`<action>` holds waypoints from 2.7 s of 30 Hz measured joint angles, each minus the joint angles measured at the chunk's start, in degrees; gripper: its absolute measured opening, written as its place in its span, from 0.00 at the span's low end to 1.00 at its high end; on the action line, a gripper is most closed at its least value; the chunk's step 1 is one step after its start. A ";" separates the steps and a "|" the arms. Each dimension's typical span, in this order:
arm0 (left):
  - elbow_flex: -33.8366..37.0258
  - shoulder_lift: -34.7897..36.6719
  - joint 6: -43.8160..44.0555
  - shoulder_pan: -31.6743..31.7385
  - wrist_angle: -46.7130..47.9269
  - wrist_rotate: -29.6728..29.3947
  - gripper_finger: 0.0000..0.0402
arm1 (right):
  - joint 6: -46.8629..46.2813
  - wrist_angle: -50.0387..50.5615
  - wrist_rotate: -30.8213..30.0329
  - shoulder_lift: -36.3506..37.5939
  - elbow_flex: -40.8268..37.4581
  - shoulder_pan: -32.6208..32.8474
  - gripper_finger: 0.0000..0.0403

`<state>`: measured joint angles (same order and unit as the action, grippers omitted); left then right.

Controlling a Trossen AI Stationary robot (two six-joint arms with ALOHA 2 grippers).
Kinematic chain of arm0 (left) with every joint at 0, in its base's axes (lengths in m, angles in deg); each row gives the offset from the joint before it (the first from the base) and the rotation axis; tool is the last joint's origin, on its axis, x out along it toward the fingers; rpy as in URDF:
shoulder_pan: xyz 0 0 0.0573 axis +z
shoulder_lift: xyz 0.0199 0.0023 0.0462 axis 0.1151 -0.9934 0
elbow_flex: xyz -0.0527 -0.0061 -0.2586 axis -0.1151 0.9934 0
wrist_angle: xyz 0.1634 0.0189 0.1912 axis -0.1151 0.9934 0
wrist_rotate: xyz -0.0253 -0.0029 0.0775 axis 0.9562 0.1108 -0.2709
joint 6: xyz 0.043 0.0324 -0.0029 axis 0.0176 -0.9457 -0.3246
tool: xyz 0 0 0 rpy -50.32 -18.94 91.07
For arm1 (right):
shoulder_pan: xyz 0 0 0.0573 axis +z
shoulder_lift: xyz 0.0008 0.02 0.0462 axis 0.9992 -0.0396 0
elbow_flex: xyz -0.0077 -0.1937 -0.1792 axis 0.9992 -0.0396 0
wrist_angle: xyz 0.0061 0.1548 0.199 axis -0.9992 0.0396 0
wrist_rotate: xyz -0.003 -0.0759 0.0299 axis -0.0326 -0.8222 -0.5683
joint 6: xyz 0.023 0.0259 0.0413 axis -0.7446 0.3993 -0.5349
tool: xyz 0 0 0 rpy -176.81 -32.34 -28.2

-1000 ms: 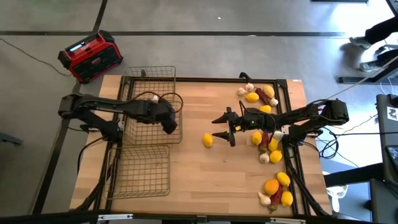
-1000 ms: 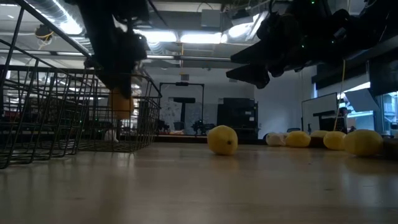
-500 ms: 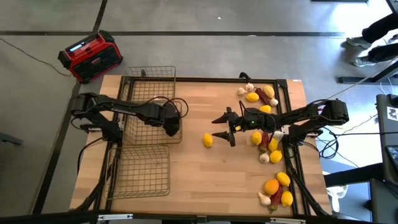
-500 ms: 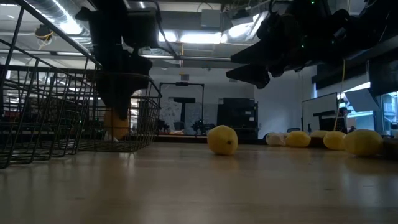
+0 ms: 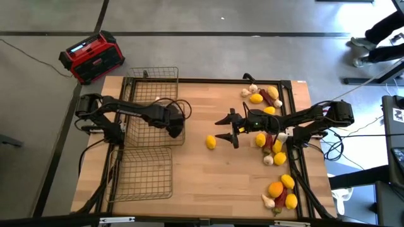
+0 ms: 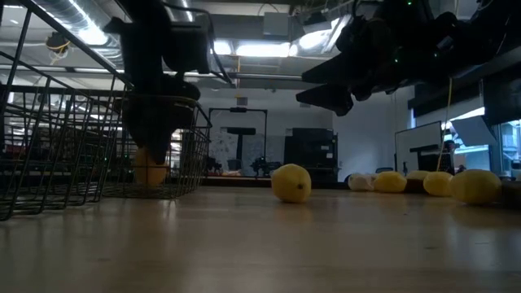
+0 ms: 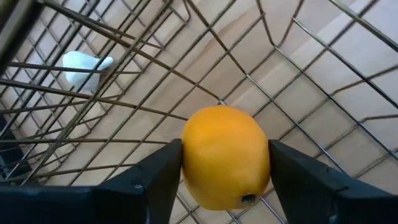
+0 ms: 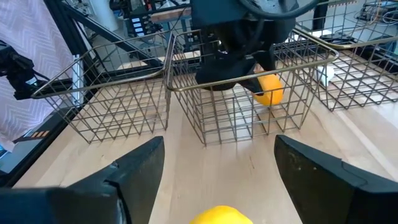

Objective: Sort produce into baskets
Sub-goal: Put the lemon in the middle wire basket

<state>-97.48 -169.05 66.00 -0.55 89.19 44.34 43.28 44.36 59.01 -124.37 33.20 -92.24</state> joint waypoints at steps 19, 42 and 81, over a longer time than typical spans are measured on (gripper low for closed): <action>-2.84 9.80 -2.65 -3.90 3.68 1.46 0.66 | 0.37 2.20 -0.11 0.00 0.00 0.02 0.74; -2.92 13.66 -8.90 -10.68 -9.49 1.22 0.66 | 1.63 4.69 -2.04 -8.89 0.00 0.04 0.74; -2.92 13.64 -8.00 -12.56 -13.76 -0.29 0.66 | 3.67 8.96 -14.60 -17.86 6.43 2.99 0.74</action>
<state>-100.40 -155.41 58.00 -13.11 75.43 44.05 46.95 53.32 44.41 -142.23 39.63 -89.25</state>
